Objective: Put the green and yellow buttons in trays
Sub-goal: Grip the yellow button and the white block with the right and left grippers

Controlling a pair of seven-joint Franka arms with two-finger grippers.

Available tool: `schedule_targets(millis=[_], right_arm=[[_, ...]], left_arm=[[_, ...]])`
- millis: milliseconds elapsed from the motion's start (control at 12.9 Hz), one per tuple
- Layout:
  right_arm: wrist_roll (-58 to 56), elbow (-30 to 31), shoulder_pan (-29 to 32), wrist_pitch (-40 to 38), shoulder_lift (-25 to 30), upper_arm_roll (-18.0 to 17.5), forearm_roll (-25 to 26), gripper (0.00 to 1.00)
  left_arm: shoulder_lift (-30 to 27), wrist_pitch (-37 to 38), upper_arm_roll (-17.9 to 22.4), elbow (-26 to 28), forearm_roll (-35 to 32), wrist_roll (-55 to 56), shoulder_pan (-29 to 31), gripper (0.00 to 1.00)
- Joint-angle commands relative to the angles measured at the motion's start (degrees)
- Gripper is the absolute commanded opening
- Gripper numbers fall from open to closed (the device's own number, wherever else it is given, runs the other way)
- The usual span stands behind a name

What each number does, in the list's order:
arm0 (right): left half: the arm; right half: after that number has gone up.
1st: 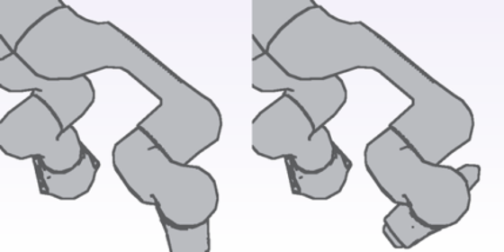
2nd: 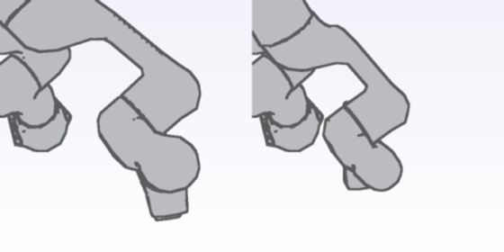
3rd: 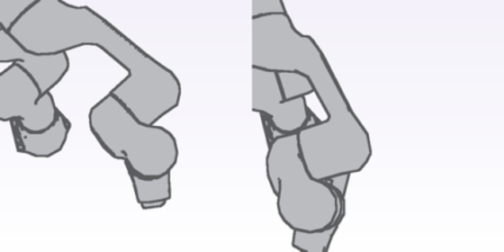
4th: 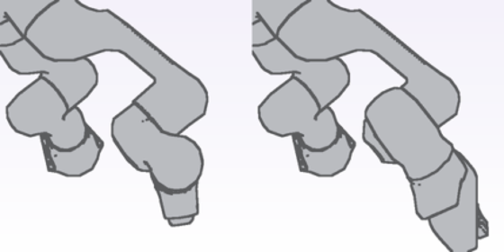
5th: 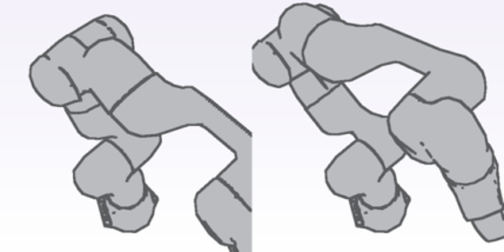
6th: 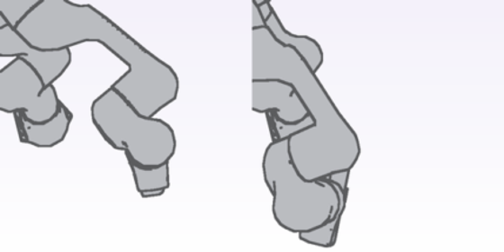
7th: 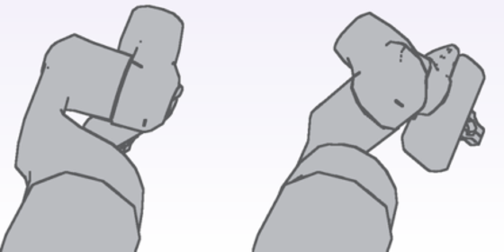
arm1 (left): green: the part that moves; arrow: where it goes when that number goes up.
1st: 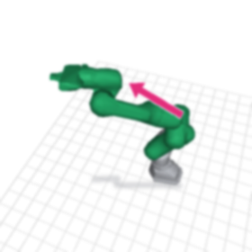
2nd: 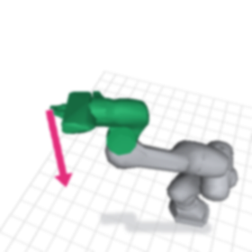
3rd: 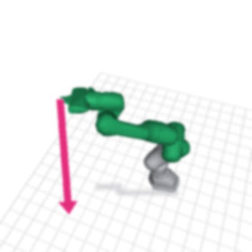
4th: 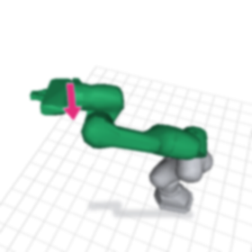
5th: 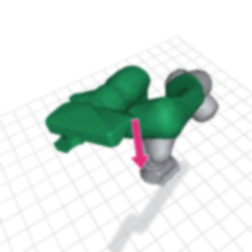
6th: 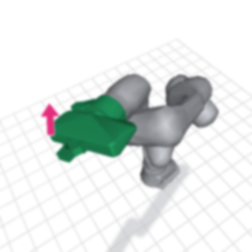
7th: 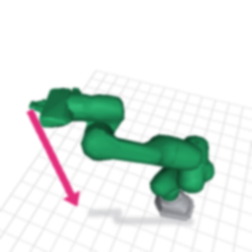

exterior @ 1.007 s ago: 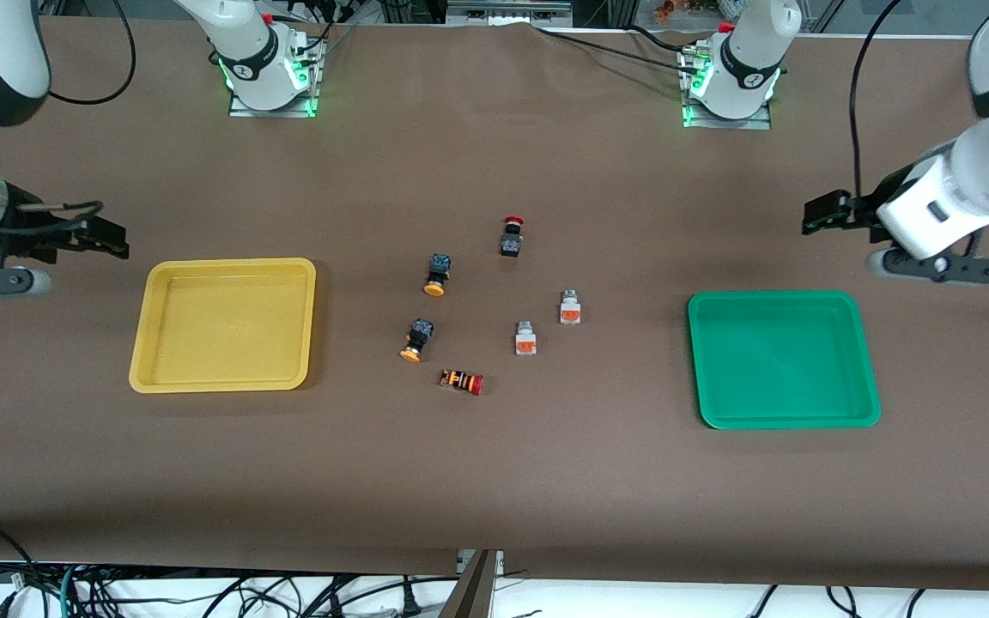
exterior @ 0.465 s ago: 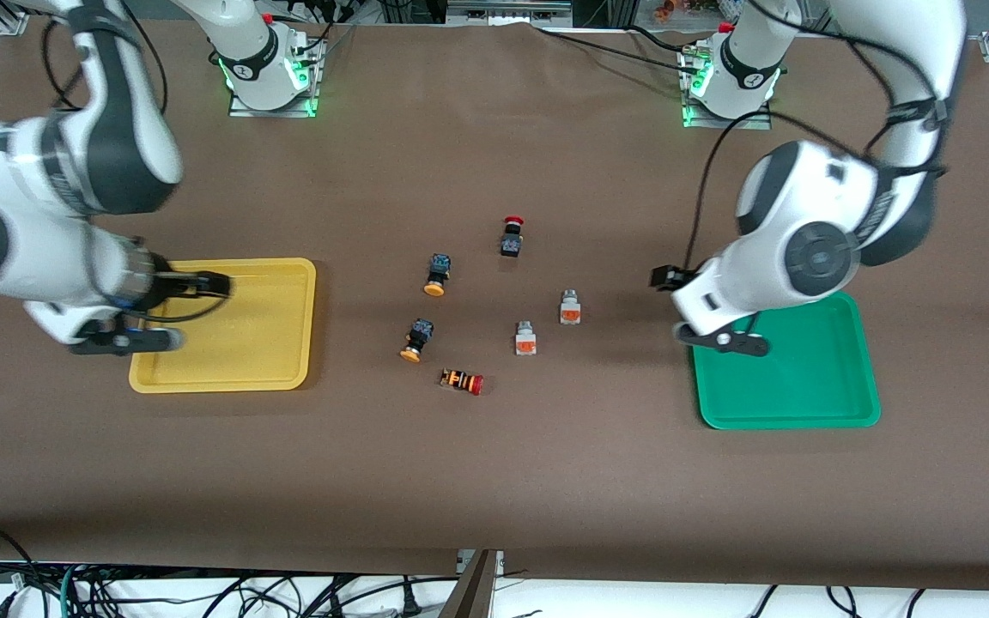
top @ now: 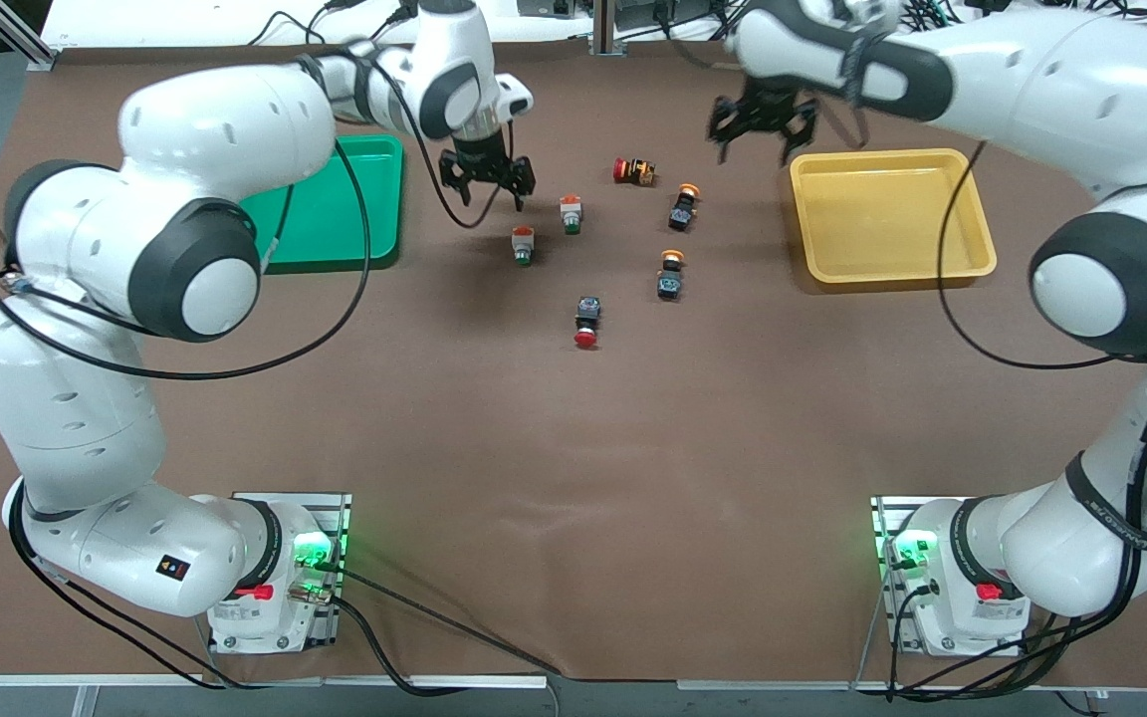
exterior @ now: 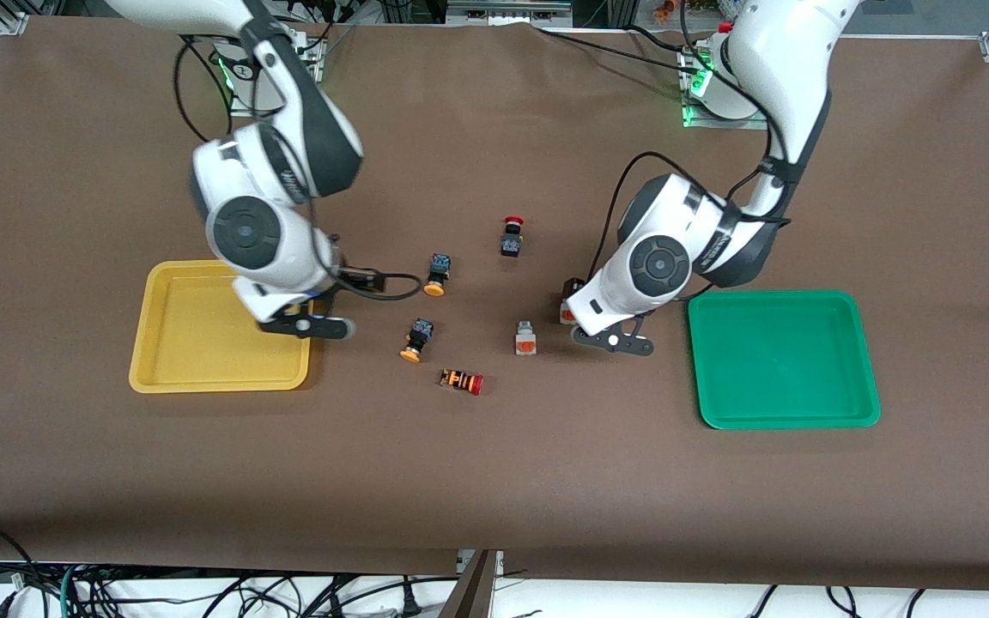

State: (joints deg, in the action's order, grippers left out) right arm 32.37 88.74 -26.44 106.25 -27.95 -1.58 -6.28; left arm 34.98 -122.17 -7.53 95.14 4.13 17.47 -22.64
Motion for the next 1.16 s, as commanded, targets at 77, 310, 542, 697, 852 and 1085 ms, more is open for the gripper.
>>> schedule_targets(millis=[77, 310, 542, 697, 852, 1085], right_arm=[[6.98, 3.89, -5.36, 8.34, -2.62, 0.62, -3.30, 1.00], [9.01, 7.66, -8.00, 14.84, -5.18, 0.62, -3.47, 1.00], [9.99, 11.37, -9.59, 21.18, -6.76, 0.62, -3.48, 1.00], [10.08, 11.37, -10.90, 22.15, -8.25, 0.62, -3.48, 1.00], [10.08, 11.46, -11.17, 23.48, -9.31, 0.62, -3.48, 1.00], [10.77, 11.46, -11.96, 25.59, -10.28, 0.62, -3.48, 0.82]], left_arm=[[1.57, -7.28, 0.67, 3.29, 0.09, 1.78, -1.97, 1.00], [4.39, -10.71, 0.67, 3.47, -0.09, 1.87, -3.46, 1.00], [5.36, -11.42, 0.76, 3.38, -0.17, 1.78, -3.72, 0.89], [5.27, -11.42, 0.76, 3.30, -0.35, 1.08, -3.73, 0.33], [4.66, -10.55, 0.68, 2.94, -2.36, 0.99, -3.64, 0.10], [0.98, -1.89, 1.46, 1.46, -2.90, 0.90, -2.76, 0.03]])
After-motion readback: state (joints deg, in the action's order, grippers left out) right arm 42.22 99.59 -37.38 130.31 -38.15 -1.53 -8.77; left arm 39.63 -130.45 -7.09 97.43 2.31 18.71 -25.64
